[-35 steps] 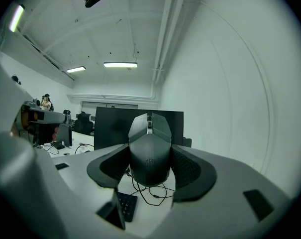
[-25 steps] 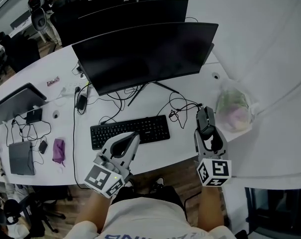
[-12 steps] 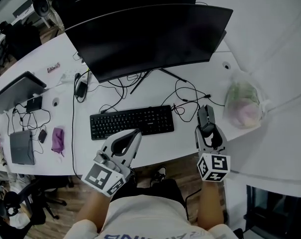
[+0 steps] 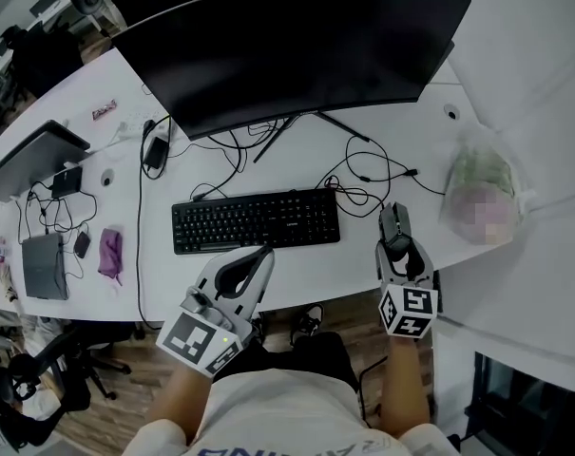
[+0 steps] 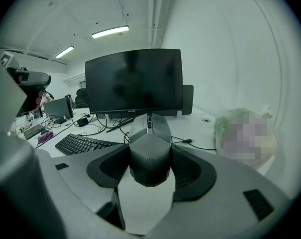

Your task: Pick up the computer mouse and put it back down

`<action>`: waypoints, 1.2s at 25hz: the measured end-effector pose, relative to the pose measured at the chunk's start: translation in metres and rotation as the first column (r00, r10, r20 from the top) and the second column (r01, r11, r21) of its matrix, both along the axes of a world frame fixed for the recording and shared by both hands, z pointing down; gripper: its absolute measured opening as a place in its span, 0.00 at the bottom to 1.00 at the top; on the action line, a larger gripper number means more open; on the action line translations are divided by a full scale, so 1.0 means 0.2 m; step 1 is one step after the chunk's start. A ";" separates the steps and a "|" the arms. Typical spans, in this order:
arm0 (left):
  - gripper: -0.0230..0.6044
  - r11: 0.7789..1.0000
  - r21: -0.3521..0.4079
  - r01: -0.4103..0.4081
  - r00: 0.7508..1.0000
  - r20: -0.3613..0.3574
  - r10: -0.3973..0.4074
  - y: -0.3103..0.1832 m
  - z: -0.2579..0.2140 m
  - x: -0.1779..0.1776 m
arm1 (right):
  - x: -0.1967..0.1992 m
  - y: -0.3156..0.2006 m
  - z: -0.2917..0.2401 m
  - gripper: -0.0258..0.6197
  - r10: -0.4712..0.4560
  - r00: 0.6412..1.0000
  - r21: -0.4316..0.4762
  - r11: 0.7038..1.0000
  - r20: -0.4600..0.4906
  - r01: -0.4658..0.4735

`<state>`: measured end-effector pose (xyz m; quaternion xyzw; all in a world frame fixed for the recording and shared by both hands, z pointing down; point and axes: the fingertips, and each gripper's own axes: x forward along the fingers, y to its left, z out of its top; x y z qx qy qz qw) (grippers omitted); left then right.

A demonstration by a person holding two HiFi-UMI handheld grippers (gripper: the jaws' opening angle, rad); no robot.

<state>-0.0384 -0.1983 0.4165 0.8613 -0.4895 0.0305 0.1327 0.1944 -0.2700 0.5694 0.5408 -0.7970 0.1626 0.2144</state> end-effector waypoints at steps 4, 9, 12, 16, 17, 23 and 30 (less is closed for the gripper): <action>0.04 1.000 -0.010 -0.001 1.000 -0.005 0.001 0.00 0.03 0.02 | 0.02 0.00 0.10 0.47 0.000 1.000 -0.040 0.999 -0.016 -0.001; 0.04 1.000 -0.030 -0.002 1.000 -0.013 0.002 0.00 0.07 0.03 | 0.03 0.00 0.25 0.47 -0.009 0.999 -0.091 0.996 -0.047 0.005; 0.04 0.999 -0.044 0.003 1.000 -0.015 -0.004 0.00 0.10 0.02 | 0.03 0.01 0.34 0.47 -0.014 0.998 -0.124 0.992 -0.065 0.006; 0.04 0.998 -0.060 0.006 1.000 -0.013 -0.007 0.00 0.13 0.02 | 0.02 0.04 0.45 0.47 -0.025 0.997 -0.168 0.986 -0.079 0.012; 0.04 0.998 -0.065 0.006 1.000 -0.013 -0.007 0.00 0.14 0.02 | 0.02 0.04 0.47 0.47 -0.028 0.996 -0.178 0.984 -0.081 0.013; 0.04 0.996 -0.085 0.017 1.000 -0.008 -0.018 0.01 0.18 -0.02 | 0.02 0.05 0.59 0.47 -0.031 0.994 -0.221 0.975 -0.106 0.007; 0.04 0.995 -0.093 0.027 1.000 -0.002 -0.028 0.01 0.20 -0.06 | 0.02 0.07 0.67 0.47 -0.044 0.992 -0.256 0.967 -0.121 0.011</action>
